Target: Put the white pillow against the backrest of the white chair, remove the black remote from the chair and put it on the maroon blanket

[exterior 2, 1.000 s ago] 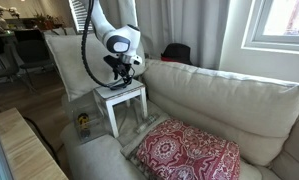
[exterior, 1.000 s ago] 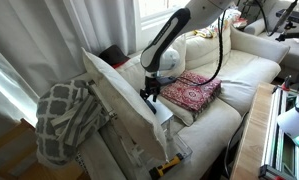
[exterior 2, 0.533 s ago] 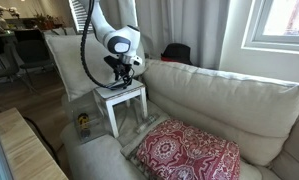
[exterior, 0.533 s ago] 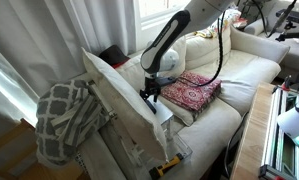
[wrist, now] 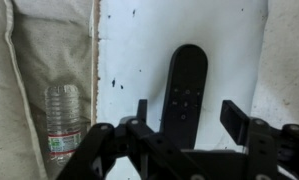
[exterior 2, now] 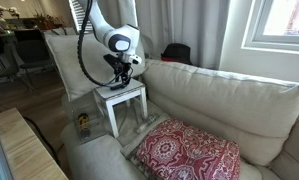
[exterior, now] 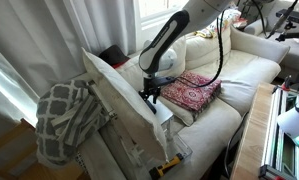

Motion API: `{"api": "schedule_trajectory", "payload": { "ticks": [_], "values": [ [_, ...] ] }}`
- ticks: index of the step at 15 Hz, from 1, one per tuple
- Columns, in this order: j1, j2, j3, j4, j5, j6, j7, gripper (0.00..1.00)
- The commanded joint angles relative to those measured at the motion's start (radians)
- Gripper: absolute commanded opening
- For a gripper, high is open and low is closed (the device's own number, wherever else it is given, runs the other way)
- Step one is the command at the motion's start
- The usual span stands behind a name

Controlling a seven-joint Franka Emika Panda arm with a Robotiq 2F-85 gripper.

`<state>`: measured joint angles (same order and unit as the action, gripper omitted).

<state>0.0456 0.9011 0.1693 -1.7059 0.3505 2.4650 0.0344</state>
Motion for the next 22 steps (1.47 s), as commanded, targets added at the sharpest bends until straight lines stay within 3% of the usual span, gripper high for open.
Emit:
{"api": "schedule_trajectory", "payload": {
  "ticks": [1,3,5,7,8,9,10,12,14,15,18,22],
  "values": [
    [0.029,0.026,-0.029,0.043,-0.033,-0.049,0.072,0.82],
    [0.033,0.031,-0.034,0.051,-0.033,-0.063,0.091,0.92],
    [0.038,0.036,-0.04,0.058,-0.032,-0.075,0.109,0.85],
    [0.039,0.04,-0.042,0.063,-0.031,-0.082,0.122,0.73],
    [0.04,0.043,-0.045,0.067,-0.031,-0.087,0.13,0.57],
    [0.04,0.045,-0.046,0.07,-0.031,-0.092,0.135,0.51],
    [0.044,0.046,-0.05,0.073,-0.033,-0.099,0.148,0.51],
    [0.044,0.047,-0.053,0.081,-0.034,-0.114,0.154,0.34],
    [0.044,0.051,-0.055,0.089,-0.033,-0.127,0.163,0.25],
    [0.045,0.052,-0.056,0.093,-0.033,-0.136,0.166,0.26],
    [0.04,0.044,-0.055,0.088,-0.028,-0.154,0.168,0.17],
    [0.034,-0.065,-0.081,-0.045,-0.036,-0.115,0.163,0.17]
  ]
}}
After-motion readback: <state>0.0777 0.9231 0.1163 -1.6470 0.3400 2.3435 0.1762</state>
